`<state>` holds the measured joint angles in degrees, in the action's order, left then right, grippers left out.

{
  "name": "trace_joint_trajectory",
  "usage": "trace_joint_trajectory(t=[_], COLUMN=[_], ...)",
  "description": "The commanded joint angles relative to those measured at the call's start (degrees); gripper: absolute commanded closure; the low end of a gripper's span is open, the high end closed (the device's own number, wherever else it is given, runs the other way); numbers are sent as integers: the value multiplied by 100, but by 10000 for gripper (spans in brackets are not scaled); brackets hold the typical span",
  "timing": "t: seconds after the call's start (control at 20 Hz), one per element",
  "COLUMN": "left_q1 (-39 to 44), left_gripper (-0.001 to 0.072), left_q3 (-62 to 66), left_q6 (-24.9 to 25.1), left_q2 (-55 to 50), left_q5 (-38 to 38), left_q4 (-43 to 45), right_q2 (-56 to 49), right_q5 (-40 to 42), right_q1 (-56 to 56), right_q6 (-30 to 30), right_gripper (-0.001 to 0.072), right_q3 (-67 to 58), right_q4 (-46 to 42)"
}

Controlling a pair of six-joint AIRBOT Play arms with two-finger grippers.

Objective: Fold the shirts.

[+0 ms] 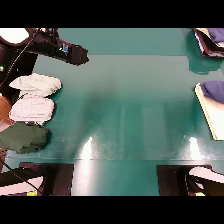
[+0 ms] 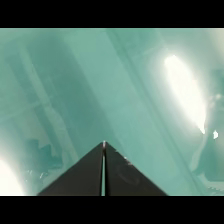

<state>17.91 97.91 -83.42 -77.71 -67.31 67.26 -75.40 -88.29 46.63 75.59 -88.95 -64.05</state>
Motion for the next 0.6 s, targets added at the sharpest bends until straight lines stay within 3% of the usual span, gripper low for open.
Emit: trace_joint_trajectory(t=[0.0, 0.2, 0.3, 0.55], left_q1=[2, 2, 2, 2], left_gripper=[679, 679, 679, 679], left_q3=[-2, -2, -2, 0], left_q6=[136, 138, 136, 131], left_q2=[-2, -2, -2, -2], left_q5=[-4, 9, 28, 15], left_q4=[2, 2, 0, 0], right_q2=[442, 793, 870, 872], right_q5=[-192, -70, -15, -72], right_q1=[472, 697, 501, -1215], right_q6=[4, 7, 4, 7], right_gripper=[199, 200, 202, 213], right_q3=[745, 929, 929, 929], right_q4=[-466, -372, 168, 748])
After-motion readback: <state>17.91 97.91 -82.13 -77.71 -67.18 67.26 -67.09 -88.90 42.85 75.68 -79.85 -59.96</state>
